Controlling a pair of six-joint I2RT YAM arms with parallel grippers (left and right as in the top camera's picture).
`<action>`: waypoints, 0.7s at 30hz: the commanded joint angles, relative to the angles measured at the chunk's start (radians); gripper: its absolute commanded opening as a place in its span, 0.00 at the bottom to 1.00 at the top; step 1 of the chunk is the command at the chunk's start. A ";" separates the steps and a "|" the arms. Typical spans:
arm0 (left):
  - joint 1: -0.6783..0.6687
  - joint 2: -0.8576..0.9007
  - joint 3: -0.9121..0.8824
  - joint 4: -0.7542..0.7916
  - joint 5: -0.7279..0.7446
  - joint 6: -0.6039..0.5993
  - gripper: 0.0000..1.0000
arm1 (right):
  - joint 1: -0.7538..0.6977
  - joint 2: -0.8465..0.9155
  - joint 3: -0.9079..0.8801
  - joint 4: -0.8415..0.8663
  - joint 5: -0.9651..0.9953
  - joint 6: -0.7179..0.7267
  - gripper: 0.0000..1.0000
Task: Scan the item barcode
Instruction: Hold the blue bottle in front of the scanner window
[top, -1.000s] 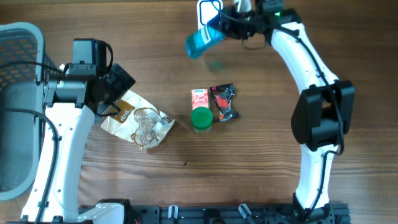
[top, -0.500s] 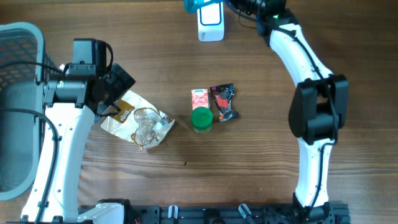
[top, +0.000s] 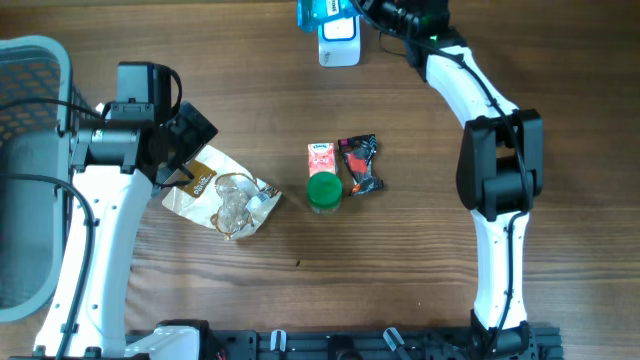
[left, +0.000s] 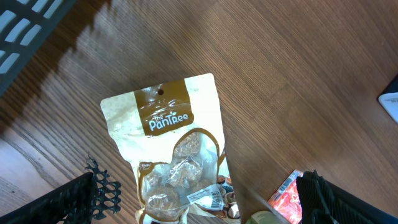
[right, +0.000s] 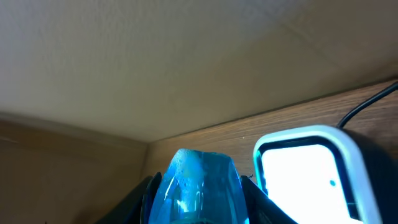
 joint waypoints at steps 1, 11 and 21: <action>0.005 0.002 0.002 0.000 -0.002 0.016 1.00 | -0.038 -0.011 0.018 0.047 -0.069 0.020 0.18; 0.005 0.002 0.002 0.000 -0.002 0.015 1.00 | -0.150 -0.085 0.018 0.119 -0.216 0.056 0.13; 0.005 0.002 0.002 -0.001 -0.002 0.015 1.00 | -0.536 -0.308 0.018 -0.700 0.135 -0.372 0.14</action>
